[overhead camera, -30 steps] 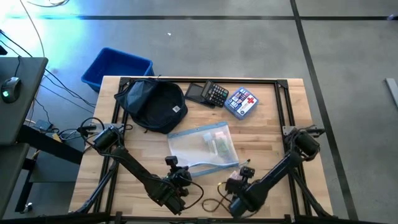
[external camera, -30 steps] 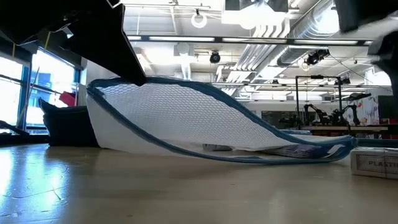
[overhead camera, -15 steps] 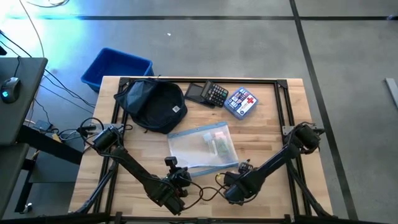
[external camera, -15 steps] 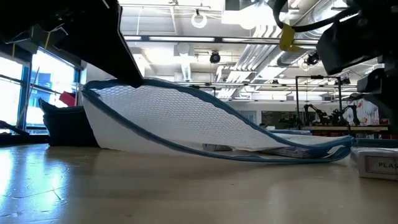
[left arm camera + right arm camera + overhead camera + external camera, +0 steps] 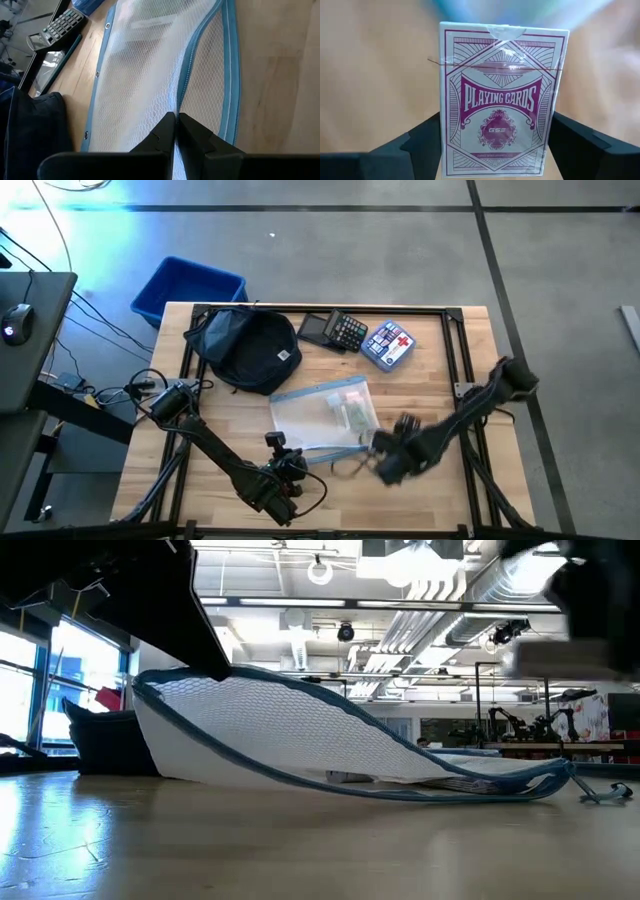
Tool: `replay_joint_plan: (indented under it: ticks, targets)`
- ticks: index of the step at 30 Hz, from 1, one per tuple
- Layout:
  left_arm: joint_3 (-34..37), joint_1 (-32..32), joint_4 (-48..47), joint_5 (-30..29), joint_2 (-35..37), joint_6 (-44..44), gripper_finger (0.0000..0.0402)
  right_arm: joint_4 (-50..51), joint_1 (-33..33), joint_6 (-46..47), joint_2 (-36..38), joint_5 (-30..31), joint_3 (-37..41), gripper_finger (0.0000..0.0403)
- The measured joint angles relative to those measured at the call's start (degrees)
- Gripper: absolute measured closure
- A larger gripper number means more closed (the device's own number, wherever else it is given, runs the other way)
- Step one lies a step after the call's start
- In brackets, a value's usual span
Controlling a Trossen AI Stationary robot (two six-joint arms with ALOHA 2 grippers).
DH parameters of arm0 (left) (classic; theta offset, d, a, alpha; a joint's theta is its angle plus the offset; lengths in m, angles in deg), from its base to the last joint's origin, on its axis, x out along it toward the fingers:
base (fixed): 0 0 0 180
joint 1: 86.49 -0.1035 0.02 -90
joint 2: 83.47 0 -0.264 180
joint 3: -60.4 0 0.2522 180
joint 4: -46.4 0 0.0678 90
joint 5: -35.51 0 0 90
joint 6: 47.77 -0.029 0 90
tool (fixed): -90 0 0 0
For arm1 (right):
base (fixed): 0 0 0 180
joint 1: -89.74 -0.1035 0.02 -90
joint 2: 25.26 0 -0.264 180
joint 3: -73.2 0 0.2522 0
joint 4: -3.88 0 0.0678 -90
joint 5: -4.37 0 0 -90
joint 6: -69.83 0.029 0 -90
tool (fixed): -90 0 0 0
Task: Unpack backpack
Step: Remove the red game card from the zip big, then remove the purple granola bar from the transparent zip bag
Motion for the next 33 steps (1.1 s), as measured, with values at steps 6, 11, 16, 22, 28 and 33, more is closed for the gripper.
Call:
replay_joint_plan:
  ticks: [6,11,16,22,28,33]
  targets:
    - [0.00,0.00,0.02,0.06,0.01,0.02,0.0402,0.86,17.96,-2.67,12.63,0.53,13.95,0.0122]
    - [0.00,0.13,0.05,0.07,0.00,0.04,0.0402,-1.61,35.20,-1.43,19.99,-1.00,28.73,0.0122]
    - [0.00,0.13,0.15,0.05,0.00,0.04,0.0402,-4.02,45.01,-6.15,23.03,0.36,35.98,0.0077]
    - [0.00,0.13,0.27,0.02,0.00,0.04,0.0402,-6.22,45.27,-6.12,24.92,13.80,34.06,0.0018]
    - [0.00,0.13,0.48,0.02,0.00,0.07,0.0402,-16.85,34.42,-8.63,25.89,14.96,32.46,0.0044]
    - [0.00,0.13,1.93,-0.30,0.00,0.17,0.0402,-41.04,14.28,-11.37,23.03,11.84,33.66,0.0046]
